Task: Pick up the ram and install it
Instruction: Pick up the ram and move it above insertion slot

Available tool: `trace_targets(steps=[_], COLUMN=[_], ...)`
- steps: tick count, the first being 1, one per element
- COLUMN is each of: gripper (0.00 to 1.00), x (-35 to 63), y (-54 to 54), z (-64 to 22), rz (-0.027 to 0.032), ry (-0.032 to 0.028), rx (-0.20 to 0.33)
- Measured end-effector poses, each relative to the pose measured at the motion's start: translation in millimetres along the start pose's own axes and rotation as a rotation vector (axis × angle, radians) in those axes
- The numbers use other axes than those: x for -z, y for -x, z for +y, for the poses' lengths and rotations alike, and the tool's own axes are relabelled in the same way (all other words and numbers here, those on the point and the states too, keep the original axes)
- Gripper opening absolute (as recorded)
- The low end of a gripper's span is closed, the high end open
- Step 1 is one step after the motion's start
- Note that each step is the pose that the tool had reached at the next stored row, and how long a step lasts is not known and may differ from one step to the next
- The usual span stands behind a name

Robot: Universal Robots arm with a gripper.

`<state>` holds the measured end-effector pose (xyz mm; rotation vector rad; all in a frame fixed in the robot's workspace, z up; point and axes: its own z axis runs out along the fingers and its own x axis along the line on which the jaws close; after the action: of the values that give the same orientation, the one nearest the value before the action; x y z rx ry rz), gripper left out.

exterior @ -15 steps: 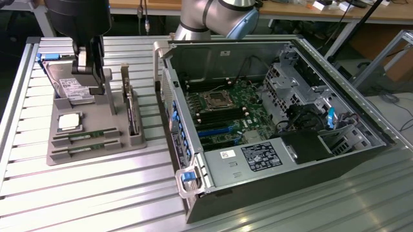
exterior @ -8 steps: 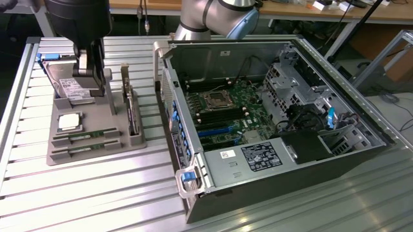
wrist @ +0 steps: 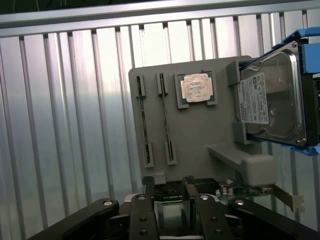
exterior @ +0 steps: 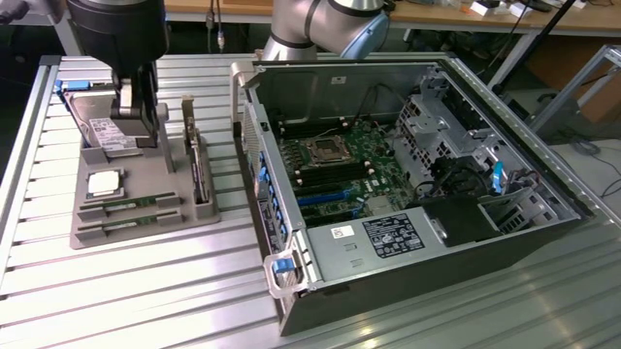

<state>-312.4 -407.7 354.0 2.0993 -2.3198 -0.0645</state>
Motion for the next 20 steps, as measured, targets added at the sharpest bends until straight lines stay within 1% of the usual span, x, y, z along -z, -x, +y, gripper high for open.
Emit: trace_targets(steps=[15, 20], gripper=[0.36, 0.36], x=[-10.1, -15.3], y=[-1.1, -1.8], z=[-0.5, -0.8], rz=[0.0000, 0.0000], ry=[0.0000, 0.0000], rx=[0.000, 0.000])
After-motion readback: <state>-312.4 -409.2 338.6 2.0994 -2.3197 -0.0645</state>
